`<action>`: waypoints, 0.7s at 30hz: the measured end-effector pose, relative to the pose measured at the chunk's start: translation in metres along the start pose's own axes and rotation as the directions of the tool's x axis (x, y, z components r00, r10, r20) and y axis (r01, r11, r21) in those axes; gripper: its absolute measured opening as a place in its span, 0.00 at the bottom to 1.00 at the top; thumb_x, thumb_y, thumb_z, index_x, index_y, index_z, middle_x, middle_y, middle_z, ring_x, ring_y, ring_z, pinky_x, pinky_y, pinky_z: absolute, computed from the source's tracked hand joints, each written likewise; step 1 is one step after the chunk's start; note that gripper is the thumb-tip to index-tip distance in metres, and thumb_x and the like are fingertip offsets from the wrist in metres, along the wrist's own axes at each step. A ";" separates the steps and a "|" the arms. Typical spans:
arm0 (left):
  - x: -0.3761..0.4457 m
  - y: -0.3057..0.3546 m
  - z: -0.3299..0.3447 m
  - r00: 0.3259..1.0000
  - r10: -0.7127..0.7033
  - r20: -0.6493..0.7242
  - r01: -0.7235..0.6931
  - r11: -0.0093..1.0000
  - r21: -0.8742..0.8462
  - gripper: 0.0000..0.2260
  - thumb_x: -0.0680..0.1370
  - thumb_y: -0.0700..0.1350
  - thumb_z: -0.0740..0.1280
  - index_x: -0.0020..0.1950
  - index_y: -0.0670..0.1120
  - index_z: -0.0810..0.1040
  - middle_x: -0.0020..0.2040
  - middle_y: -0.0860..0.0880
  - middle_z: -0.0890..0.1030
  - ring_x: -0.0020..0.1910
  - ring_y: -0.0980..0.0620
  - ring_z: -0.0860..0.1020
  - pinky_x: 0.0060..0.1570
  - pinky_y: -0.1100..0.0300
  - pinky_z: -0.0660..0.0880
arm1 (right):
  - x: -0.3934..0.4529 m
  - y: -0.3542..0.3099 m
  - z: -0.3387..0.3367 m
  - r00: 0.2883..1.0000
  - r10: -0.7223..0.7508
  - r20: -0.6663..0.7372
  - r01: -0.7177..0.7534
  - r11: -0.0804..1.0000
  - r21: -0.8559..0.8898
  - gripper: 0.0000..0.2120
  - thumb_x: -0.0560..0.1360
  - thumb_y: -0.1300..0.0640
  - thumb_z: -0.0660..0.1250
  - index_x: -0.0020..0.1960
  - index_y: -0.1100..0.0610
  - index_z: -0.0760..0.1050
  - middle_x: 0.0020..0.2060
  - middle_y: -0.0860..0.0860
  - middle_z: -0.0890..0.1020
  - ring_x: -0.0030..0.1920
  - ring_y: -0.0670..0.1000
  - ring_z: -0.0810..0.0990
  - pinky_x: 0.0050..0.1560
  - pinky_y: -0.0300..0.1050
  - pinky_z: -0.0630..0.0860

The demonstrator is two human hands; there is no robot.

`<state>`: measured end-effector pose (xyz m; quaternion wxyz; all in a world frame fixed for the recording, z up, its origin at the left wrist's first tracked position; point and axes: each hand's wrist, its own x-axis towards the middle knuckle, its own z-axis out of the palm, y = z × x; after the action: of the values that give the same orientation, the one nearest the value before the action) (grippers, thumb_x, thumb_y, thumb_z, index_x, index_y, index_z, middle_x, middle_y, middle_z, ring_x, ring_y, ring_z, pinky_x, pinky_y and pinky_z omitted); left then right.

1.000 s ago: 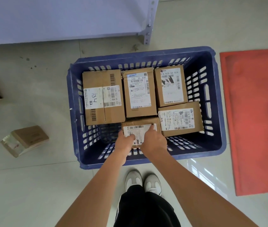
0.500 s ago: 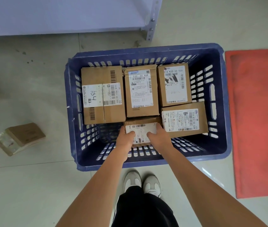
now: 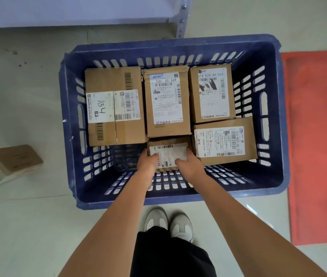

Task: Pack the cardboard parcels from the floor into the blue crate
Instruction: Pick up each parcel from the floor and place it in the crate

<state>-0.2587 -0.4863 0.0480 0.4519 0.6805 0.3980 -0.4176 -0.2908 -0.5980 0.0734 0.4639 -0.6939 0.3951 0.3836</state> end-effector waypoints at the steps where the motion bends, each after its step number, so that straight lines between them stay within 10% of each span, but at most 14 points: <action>1: -0.006 -0.001 -0.001 1.000 0.016 0.002 -0.016 1.000 0.000 0.17 0.78 0.37 0.58 0.66 0.45 0.70 0.62 0.41 0.77 0.58 0.43 0.77 0.57 0.52 0.74 | -0.004 -0.002 -0.001 1.000 -0.005 -0.001 0.005 1.000 0.000 0.29 0.75 0.59 0.57 0.75 0.56 0.54 0.60 0.59 0.75 0.47 0.55 0.75 0.44 0.44 0.70; 6: -0.046 0.005 -0.016 0.999 0.048 0.019 -0.047 0.998 -0.049 0.22 0.78 0.36 0.59 0.72 0.42 0.64 0.66 0.41 0.74 0.53 0.49 0.73 0.50 0.58 0.70 | -0.045 -0.014 -0.008 0.999 0.012 0.033 -0.013 0.999 0.033 0.29 0.77 0.58 0.58 0.76 0.55 0.53 0.69 0.56 0.69 0.63 0.55 0.71 0.49 0.40 0.64; 12: -0.095 0.023 -0.045 0.996 0.084 0.039 -0.079 0.991 -0.106 0.25 0.78 0.35 0.59 0.74 0.44 0.61 0.72 0.41 0.67 0.69 0.45 0.68 0.67 0.54 0.68 | -0.103 -0.041 -0.013 1.000 0.000 0.015 -0.003 0.981 0.194 0.29 0.75 0.62 0.60 0.74 0.52 0.58 0.69 0.52 0.69 0.63 0.53 0.74 0.55 0.45 0.75; 16: -0.128 0.030 -0.078 0.960 0.279 0.025 -0.267 0.937 -0.227 0.26 0.76 0.31 0.59 0.73 0.47 0.63 0.69 0.44 0.71 0.54 0.55 0.75 0.49 0.66 0.75 | -0.131 -0.068 0.000 0.996 -0.092 0.017 0.084 0.956 0.280 0.30 0.73 0.66 0.61 0.73 0.52 0.61 0.70 0.53 0.68 0.65 0.50 0.70 0.46 0.33 0.73; 21: -0.154 0.035 -0.140 0.923 0.385 0.029 -0.366 0.896 -0.253 0.26 0.76 0.30 0.59 0.72 0.47 0.64 0.67 0.45 0.73 0.64 0.49 0.73 0.66 0.54 0.70 | -0.164 -0.108 0.040 0.989 -0.142 -0.046 0.149 0.945 0.291 0.30 0.73 0.66 0.63 0.73 0.53 0.62 0.68 0.51 0.70 0.61 0.49 0.71 0.54 0.40 0.68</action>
<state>-0.2486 -0.3892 0.2351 0.6190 0.6670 0.2895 -0.2969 -0.2645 -0.5010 0.2462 0.5842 -0.6492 0.4009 0.2769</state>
